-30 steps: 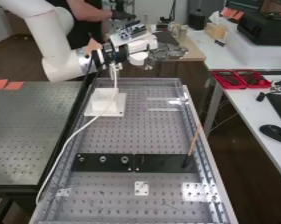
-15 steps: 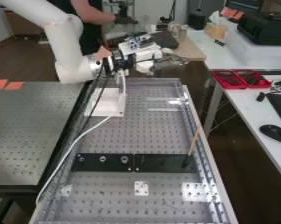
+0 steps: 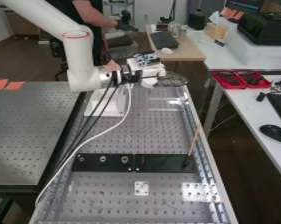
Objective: Grab the drill bit and place it in the clear container
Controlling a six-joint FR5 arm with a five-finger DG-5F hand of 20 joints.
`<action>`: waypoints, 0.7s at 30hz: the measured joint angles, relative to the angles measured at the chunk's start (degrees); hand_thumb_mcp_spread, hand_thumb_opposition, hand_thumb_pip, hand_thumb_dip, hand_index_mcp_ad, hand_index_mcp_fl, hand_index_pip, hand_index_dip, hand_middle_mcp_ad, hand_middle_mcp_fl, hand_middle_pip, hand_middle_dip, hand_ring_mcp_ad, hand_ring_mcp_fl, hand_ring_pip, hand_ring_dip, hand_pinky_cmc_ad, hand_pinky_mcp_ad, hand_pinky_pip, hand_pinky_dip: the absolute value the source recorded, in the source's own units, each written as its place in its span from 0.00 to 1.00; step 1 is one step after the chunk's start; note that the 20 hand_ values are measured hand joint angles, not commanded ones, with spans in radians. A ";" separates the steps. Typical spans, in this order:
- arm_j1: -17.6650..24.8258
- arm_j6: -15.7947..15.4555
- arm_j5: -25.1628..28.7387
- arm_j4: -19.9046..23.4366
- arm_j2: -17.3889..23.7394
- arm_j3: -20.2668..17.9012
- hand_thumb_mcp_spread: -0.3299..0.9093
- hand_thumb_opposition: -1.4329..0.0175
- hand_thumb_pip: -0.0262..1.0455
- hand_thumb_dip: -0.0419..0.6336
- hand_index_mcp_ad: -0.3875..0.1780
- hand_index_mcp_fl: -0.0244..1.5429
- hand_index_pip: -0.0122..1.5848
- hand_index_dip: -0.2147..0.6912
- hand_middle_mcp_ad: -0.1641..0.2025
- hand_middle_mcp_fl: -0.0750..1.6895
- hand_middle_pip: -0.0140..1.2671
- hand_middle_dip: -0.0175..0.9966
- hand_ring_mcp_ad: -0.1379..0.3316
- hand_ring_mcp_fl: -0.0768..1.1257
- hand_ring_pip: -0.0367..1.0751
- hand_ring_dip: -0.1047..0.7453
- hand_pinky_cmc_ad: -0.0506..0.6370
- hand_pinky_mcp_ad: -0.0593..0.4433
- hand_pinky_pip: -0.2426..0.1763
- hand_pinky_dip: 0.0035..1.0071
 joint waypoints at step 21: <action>-0.40 -0.47 -0.11 -6.57 -1.31 2.50 0.66 0.35 0.45 0.44 0.42 0.27 0.26 0.40 0.65 0.11 0.12 0.17 0.65 0.13 0.13 0.10 0.49 0.42 0.39 0.17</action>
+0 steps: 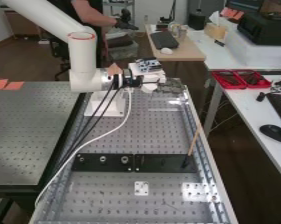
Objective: Grab the drill bit and place it in the clear container
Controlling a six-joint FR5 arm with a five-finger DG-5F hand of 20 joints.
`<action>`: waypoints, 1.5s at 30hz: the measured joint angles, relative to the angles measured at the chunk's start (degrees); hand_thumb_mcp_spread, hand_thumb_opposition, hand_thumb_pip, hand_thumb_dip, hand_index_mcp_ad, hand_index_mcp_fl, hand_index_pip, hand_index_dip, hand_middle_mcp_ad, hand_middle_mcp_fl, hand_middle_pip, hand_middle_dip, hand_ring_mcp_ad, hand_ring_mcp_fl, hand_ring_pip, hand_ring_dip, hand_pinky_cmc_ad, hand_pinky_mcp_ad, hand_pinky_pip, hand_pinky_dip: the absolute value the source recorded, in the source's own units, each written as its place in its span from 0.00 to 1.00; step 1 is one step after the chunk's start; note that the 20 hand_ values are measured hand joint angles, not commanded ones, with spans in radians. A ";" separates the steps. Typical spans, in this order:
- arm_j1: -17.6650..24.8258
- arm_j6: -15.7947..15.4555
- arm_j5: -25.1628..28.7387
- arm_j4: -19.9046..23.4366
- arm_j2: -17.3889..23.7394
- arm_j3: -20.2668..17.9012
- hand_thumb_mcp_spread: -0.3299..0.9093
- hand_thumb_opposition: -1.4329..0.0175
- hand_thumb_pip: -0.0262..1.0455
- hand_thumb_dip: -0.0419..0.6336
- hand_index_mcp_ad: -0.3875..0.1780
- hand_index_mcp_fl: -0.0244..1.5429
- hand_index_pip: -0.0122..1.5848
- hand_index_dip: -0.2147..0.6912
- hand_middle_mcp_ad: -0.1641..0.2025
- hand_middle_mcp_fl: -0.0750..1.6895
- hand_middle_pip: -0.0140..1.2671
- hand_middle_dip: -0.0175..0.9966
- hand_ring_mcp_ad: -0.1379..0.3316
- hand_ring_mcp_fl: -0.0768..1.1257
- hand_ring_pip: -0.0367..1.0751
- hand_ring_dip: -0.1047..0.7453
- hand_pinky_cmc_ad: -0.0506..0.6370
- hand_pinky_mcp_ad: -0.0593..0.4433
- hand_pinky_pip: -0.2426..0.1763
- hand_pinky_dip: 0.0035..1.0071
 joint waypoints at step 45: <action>-6.47 0.99 18.97 -3.11 30.41 -13.81 0.53 0.46 0.50 0.30 0.52 0.13 0.08 0.49 0.65 0.07 0.12 0.17 0.69 0.08 0.12 0.10 0.49 0.42 0.32 0.35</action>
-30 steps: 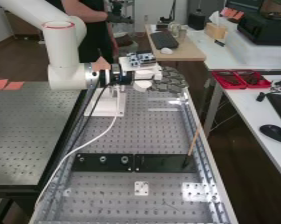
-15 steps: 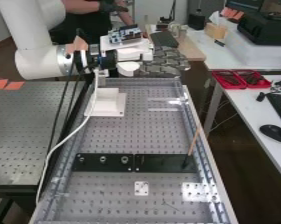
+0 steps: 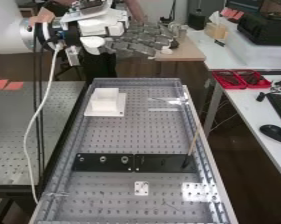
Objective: Grab the drill bit and place it in the clear container
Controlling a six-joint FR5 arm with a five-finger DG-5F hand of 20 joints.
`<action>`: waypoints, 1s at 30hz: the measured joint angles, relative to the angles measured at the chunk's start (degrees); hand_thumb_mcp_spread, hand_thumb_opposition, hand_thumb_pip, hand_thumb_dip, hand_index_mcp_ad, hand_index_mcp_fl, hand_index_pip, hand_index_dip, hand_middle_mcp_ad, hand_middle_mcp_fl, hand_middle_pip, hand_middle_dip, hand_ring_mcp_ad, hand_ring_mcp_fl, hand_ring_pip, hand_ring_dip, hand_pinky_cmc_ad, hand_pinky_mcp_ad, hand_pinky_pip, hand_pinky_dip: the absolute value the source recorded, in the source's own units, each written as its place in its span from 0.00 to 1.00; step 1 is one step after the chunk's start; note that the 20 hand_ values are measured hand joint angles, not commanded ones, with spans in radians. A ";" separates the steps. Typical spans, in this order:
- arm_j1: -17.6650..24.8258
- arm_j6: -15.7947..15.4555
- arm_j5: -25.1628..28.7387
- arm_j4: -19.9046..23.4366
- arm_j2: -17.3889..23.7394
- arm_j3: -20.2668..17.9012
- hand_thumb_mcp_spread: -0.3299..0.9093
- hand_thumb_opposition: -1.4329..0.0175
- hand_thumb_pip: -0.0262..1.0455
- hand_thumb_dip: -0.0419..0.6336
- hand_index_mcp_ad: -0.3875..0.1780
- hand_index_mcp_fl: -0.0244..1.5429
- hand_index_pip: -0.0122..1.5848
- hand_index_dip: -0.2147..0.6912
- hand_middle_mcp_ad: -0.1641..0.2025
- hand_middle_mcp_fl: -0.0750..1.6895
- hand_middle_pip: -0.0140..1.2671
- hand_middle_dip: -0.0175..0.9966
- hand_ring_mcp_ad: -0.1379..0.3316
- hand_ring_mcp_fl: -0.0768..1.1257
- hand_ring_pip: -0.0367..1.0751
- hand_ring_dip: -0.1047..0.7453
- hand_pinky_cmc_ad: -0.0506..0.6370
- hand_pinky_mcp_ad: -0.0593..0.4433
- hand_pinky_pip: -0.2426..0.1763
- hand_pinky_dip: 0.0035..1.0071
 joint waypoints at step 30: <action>0.37 2.00 0.61 -3.95 1.37 1.65 0.53 0.46 0.49 0.30 0.52 0.14 0.08 0.49 0.65 0.07 0.12 0.17 0.71 0.08 0.12 0.10 0.49 0.44 0.32 0.35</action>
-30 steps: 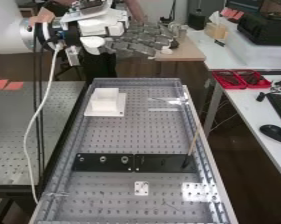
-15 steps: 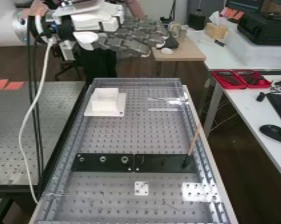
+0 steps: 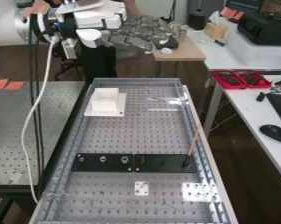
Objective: Grab the drill bit and place it in the clear container
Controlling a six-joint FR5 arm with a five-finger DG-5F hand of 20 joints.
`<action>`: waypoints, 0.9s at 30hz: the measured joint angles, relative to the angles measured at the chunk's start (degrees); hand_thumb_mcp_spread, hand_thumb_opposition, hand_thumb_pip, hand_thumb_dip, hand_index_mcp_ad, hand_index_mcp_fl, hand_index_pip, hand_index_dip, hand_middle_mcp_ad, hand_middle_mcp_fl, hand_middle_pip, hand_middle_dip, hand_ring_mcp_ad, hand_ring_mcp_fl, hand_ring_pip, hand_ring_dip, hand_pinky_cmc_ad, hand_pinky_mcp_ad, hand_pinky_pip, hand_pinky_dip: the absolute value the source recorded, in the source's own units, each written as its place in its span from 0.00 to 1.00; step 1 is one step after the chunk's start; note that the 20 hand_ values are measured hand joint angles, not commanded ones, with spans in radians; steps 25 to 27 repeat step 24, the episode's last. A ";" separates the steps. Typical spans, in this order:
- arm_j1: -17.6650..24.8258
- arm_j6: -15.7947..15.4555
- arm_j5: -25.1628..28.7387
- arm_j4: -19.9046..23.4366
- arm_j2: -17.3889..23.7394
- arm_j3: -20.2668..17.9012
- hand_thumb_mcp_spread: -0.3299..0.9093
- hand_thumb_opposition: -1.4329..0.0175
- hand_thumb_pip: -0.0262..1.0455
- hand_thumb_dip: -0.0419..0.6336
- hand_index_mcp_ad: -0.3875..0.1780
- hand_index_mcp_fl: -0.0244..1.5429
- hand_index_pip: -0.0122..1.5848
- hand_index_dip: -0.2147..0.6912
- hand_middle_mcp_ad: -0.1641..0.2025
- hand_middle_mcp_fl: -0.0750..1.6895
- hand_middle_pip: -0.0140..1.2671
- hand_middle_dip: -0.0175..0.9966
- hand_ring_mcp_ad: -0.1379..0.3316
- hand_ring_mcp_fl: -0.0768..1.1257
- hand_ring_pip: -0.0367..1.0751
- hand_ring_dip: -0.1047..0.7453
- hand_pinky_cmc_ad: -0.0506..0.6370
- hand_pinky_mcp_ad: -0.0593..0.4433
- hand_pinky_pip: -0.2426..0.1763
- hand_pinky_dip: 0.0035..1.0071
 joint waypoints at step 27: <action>-0.06 -1.01 -1.37 0.40 -0.33 0.76 0.52 0.46 0.49 0.30 0.52 0.14 0.08 0.49 0.65 0.07 0.12 0.17 0.72 0.08 0.12 0.10 0.49 0.48 0.32 0.35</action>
